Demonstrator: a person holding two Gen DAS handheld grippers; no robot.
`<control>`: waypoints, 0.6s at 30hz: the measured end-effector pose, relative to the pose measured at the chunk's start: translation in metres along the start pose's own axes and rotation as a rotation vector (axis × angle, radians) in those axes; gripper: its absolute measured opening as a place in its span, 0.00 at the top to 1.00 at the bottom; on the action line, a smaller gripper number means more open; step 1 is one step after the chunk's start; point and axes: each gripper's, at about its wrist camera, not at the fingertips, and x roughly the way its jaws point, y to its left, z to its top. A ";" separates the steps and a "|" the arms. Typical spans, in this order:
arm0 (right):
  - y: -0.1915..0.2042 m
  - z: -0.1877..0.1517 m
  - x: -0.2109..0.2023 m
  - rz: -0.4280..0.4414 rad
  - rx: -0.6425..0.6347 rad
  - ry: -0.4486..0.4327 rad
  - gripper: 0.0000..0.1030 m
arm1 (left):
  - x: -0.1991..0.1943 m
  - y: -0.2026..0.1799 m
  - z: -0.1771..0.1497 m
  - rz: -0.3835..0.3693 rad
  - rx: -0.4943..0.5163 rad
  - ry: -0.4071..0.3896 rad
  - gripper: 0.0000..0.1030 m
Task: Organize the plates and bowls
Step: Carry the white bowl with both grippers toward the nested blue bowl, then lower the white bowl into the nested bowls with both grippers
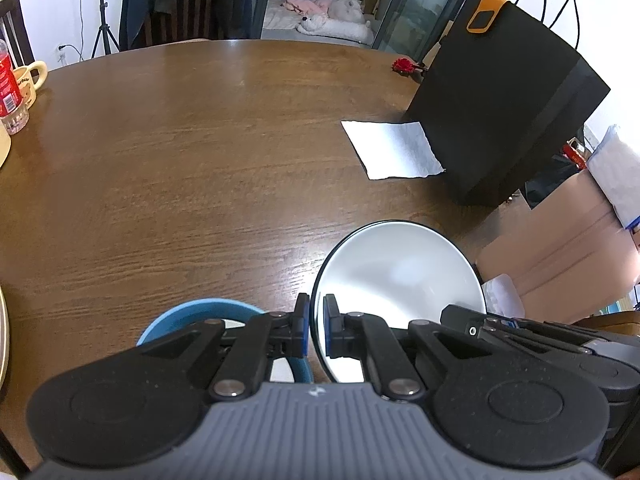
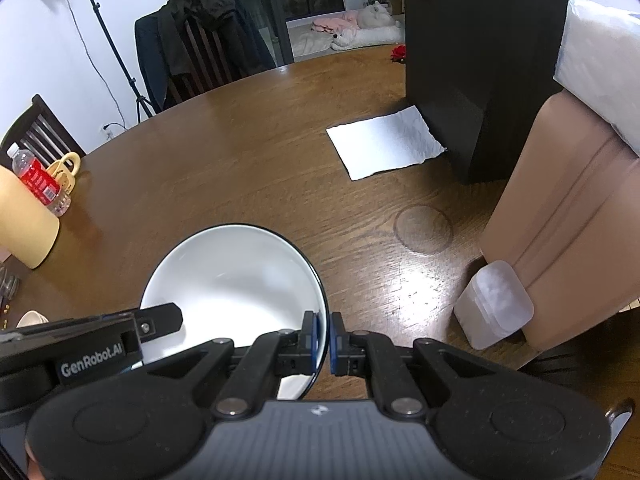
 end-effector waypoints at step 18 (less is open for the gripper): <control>0.018 -0.018 0.000 0.018 -0.028 0.030 0.94 | -0.013 0.015 -0.020 0.024 -0.030 0.019 0.94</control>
